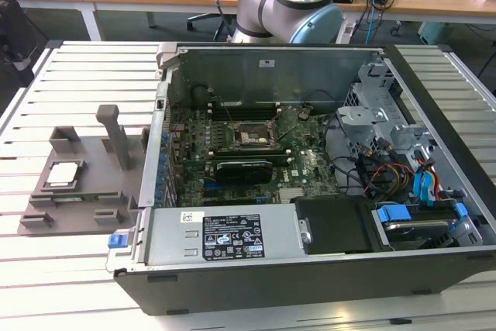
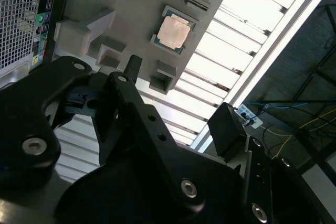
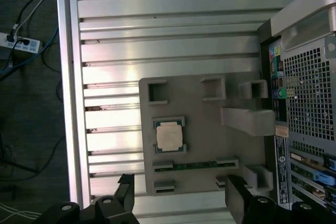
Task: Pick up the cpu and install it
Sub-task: 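Pick up the cpu and move it towards the insertion slot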
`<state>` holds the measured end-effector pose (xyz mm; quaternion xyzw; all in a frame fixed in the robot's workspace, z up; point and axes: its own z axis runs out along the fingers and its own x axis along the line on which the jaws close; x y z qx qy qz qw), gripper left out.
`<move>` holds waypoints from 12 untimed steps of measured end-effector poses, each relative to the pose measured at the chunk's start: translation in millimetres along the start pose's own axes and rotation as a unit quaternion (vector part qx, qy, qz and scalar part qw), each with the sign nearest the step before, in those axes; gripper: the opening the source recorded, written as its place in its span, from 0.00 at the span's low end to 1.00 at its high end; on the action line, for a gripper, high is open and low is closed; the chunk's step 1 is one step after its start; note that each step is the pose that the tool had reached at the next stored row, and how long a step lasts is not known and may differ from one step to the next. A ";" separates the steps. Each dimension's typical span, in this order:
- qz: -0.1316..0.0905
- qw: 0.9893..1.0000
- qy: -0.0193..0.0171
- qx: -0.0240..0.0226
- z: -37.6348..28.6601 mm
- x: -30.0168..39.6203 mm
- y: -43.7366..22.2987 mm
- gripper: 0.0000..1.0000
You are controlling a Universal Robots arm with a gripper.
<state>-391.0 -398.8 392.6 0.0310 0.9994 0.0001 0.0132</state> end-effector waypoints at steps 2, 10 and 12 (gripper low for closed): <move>0.000 1.000 0.000 0.000 0.7 -0.1 0.1 0.78; 0.000 1.000 0.000 0.000 7.4 0.2 0.0 0.78; 0.000 1.000 0.000 0.000 9.2 0.2 0.0 0.78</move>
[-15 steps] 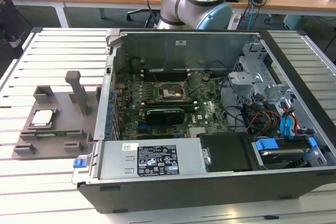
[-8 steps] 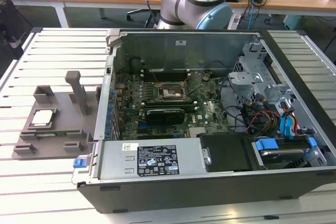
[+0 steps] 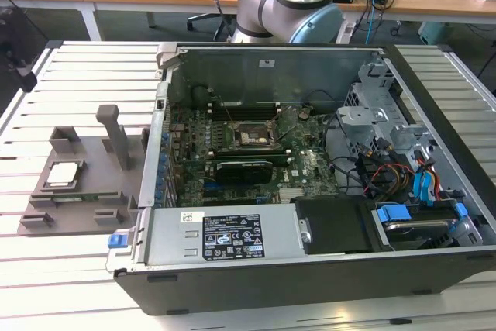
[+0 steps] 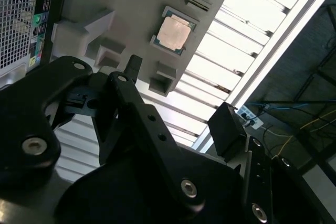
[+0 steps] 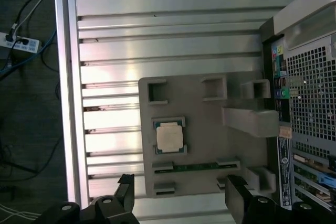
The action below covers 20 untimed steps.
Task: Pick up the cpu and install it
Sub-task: 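Pick up the cpu and move it towards the insertion slot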
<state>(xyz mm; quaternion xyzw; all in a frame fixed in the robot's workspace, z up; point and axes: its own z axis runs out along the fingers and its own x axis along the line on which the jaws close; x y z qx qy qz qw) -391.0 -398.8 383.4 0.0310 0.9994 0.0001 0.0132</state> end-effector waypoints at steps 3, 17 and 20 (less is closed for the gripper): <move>0.000 1.000 0.000 0.000 1.7 0.1 0.0 0.78; 0.000 1.000 0.000 0.000 15.9 0.4 0.0 0.78; 0.000 1.000 0.000 0.000 17.7 0.5 0.0 0.78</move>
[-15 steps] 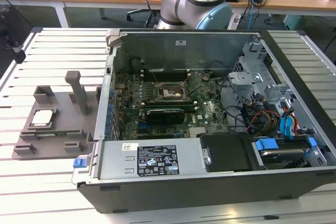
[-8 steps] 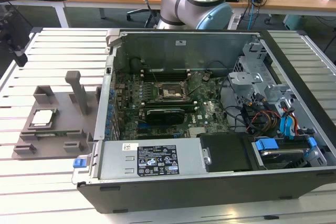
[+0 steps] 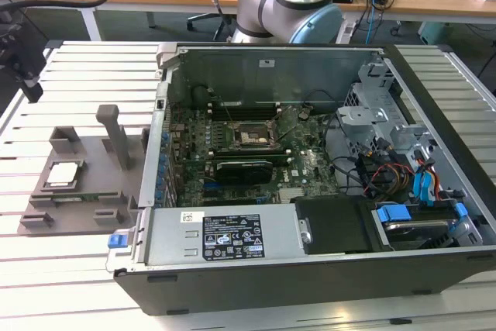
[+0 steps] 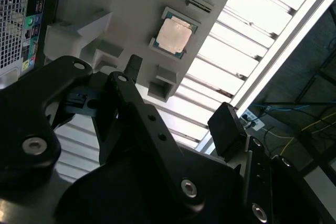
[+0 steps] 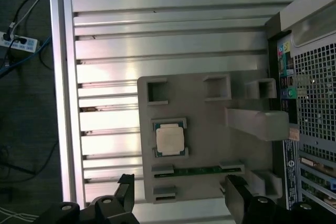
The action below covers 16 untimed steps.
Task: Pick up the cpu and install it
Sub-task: 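Pick up the cpu and move it towards the insertion slot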
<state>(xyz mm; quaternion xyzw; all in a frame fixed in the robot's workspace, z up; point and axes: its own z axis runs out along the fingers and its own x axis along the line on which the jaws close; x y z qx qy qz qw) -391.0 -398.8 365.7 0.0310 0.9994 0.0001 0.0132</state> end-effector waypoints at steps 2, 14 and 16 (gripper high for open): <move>0.000 1.000 0.000 0.000 1.7 0.1 0.0 0.78; 0.000 1.000 0.000 0.000 9.9 0.3 0.0 0.78; 0.000 1.000 0.000 0.000 11.8 0.3 0.0 0.78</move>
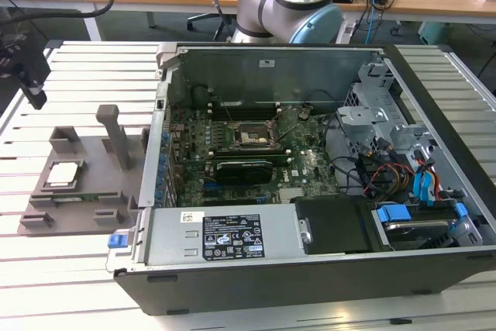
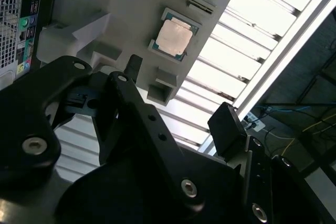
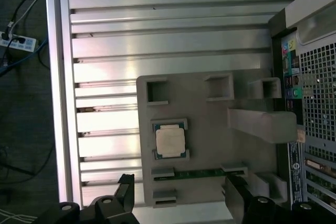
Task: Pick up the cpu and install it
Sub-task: 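Pick up the cpu and move it towards the insertion slot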
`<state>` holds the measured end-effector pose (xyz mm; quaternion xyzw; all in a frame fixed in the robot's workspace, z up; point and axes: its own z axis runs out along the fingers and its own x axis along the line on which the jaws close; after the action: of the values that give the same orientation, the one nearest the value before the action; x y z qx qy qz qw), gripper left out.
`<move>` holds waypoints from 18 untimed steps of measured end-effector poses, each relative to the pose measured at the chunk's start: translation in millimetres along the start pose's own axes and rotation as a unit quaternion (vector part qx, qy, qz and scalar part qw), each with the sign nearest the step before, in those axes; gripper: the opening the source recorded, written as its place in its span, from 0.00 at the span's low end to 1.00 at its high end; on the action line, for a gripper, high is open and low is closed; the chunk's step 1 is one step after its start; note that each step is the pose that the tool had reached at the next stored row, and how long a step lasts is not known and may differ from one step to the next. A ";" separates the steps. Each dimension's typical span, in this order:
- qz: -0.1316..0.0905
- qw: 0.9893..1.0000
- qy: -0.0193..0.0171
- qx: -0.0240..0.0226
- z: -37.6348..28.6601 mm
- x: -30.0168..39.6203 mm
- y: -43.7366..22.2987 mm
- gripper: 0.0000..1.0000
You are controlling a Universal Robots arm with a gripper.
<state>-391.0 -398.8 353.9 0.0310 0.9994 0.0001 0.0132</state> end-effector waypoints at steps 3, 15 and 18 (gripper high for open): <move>0.000 1.000 0.000 0.000 2.0 0.0 0.0 0.78; 0.000 1.000 0.000 0.000 9.4 0.2 0.0 0.78; 0.000 1.000 0.000 0.000 11.0 0.3 0.0 0.78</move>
<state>-391.0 -398.8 342.9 0.0310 0.9994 0.0001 0.0132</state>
